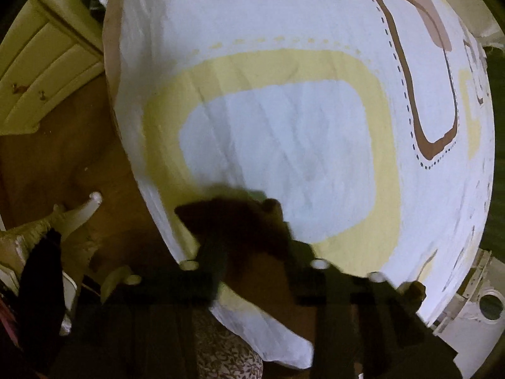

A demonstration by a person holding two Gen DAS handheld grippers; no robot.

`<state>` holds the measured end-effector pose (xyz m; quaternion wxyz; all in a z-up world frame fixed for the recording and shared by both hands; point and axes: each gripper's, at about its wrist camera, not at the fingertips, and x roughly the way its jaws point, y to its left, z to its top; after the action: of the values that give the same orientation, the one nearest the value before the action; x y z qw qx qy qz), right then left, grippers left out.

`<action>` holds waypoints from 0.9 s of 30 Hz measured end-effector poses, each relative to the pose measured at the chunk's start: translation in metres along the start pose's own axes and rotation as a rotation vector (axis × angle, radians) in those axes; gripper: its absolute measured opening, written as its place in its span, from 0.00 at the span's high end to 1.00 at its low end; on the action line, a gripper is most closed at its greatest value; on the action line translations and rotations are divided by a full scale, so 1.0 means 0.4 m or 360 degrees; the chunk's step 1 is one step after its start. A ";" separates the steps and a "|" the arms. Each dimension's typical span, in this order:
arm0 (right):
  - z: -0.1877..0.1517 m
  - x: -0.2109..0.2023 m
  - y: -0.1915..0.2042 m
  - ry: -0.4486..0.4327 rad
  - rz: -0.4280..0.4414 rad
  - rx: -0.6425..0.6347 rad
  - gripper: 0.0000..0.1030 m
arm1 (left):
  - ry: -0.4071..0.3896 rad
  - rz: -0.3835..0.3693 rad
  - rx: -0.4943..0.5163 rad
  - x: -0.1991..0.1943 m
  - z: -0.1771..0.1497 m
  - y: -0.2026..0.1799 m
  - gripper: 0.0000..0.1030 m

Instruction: Fold small clothes

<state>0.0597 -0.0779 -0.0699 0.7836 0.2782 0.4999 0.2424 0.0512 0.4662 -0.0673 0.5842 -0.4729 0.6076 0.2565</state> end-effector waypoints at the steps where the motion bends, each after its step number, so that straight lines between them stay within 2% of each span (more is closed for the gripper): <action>1: 0.000 -0.003 -0.002 -0.0005 0.0003 0.0005 0.68 | -0.0004 0.0001 -0.0010 -0.004 -0.005 0.008 0.85; 2: 0.001 -0.009 -0.004 -0.0014 0.0006 0.0011 0.68 | -0.0010 -0.0001 -0.0018 -0.002 -0.011 0.008 0.89; 7: 0.002 -0.040 -0.022 -0.0061 0.0006 0.0036 0.68 | -0.0128 -0.0088 0.0132 -0.079 -0.058 -0.029 0.90; 10: 0.001 -0.058 -0.033 -0.0089 0.0004 0.0056 0.68 | -0.0249 -0.0192 0.0229 -0.152 -0.088 -0.079 0.91; 14: -0.002 -0.082 -0.038 -0.0120 0.0012 0.0064 0.68 | -0.0445 -0.0303 0.0436 -0.278 -0.164 -0.174 0.91; 17: -0.002 -0.102 -0.040 -0.0143 0.0017 0.0062 0.68 | -0.0570 -0.0395 0.0653 -0.372 -0.267 -0.281 0.91; 21: 0.000 -0.133 -0.043 -0.0178 0.0029 0.0063 0.68 | -0.0627 -0.0528 0.0980 -0.433 -0.454 -0.432 0.91; 24: 0.003 -0.160 -0.051 -0.0202 0.0030 0.0068 0.68 | -0.0611 -0.0617 0.1230 -0.433 -0.605 -0.547 0.91; 27: 0.003 -0.188 -0.066 -0.0229 0.0028 0.0085 0.67 | -0.0652 -0.0617 0.1491 -0.409 -0.758 -0.652 0.91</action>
<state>0.0345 -0.1469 -0.0388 0.8076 0.3199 0.4462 0.2152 0.1163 0.1391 0.2079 0.8754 -0.2058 0.4323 -0.0671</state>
